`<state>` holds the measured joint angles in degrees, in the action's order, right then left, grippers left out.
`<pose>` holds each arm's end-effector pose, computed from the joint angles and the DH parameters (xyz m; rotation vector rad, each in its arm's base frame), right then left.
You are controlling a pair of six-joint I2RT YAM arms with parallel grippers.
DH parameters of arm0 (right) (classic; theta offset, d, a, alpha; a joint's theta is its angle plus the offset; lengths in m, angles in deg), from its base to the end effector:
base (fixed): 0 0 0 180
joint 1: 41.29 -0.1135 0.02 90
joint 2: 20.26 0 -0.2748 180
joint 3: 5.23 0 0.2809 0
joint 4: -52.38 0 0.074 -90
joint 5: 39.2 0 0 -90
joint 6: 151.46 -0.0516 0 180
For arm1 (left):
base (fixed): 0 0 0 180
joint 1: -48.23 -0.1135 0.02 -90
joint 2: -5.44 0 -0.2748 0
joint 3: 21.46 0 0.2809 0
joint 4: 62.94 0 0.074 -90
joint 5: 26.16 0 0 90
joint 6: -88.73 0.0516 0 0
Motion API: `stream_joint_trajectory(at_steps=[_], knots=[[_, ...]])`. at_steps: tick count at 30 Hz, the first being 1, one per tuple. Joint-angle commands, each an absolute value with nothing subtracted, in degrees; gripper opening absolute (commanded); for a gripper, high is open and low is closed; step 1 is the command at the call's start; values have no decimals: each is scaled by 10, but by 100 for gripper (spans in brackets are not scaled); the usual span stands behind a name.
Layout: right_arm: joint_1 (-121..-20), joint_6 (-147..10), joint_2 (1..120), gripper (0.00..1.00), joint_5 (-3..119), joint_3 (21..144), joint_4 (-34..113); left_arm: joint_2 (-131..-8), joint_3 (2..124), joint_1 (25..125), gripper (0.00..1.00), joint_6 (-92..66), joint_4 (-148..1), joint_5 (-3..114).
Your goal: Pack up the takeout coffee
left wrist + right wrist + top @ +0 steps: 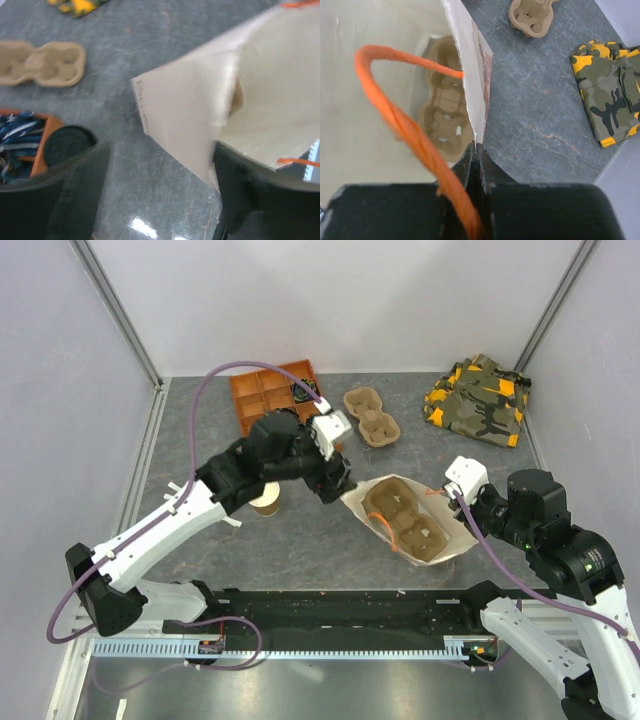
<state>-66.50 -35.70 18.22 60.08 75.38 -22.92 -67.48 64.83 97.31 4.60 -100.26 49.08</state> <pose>0.1030 0.0577 0.4046 -1.0074 1.8947 0.1684 0.2035 -0.2548 0.3908 1.0957 1.7341 -0.7354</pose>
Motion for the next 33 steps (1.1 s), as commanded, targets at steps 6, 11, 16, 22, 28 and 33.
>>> stream_joint_trajectory(at_steps=[6,11,16,22,28,33], knots=[[-662,-360,177,0,580,752,-200,-730,725,855,100,8,-1102,548],[-662,-349,176,0,576,759,-192,-787,743,850,100,55,-1108,550],[-662,-291,174,0,586,760,-185,-841,775,848,100,82,-1106,567],[-663,-194,185,0,612,764,-196,-905,813,849,100,107,-1112,590],[-662,-146,188,0,599,758,-200,-943,829,851,100,124,-1121,594],[-663,-159,188,0,599,758,-201,-959,831,858,100,133,-1127,601]])
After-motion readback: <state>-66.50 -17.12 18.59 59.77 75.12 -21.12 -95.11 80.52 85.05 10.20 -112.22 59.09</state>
